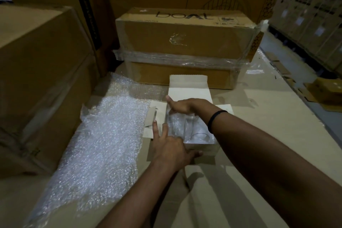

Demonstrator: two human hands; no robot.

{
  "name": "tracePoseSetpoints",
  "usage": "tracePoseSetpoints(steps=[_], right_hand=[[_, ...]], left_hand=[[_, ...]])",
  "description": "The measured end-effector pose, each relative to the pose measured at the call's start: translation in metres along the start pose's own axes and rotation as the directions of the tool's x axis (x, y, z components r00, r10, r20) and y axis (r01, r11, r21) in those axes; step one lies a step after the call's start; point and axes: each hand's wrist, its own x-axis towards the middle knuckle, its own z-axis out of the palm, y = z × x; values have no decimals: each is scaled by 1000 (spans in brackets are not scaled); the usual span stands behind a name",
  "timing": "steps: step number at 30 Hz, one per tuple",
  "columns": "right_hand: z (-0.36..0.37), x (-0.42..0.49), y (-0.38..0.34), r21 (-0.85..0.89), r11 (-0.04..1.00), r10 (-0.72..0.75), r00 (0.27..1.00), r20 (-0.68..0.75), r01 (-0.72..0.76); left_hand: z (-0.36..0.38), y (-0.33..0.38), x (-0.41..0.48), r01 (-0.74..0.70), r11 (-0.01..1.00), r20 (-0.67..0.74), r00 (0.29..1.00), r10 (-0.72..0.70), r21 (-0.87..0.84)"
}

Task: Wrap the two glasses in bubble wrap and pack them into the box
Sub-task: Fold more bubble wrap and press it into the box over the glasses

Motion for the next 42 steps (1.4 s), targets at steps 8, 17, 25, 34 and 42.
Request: tracePoseSetpoints(steps=[8, 17, 25, 34, 42], right_hand=[[6, -51, 2, -41, 974, -216, 873, -438, 221], [153, -93, -25, -261, 852, -488, 509, -709, 453], [261, -53, -24, -211, 951, -304, 785, -539, 224], [267, -51, -22, -266, 938, -344, 714, -610, 224], [267, -55, -28, -237, 943, -332, 705, -627, 233]], left_hand=[[46, -45, -49, -136, 936, -534, 843, -62, -324], [118, -147, -92, 336, 859, -340, 814, -471, -385], [96, -166, -95, 277, 754, -309, 788, -533, -595], [105, -197, -108, 424, 743, -153, 809, -568, -518], [107, -212, -125, 40, 766, -540, 685, -489, -642]])
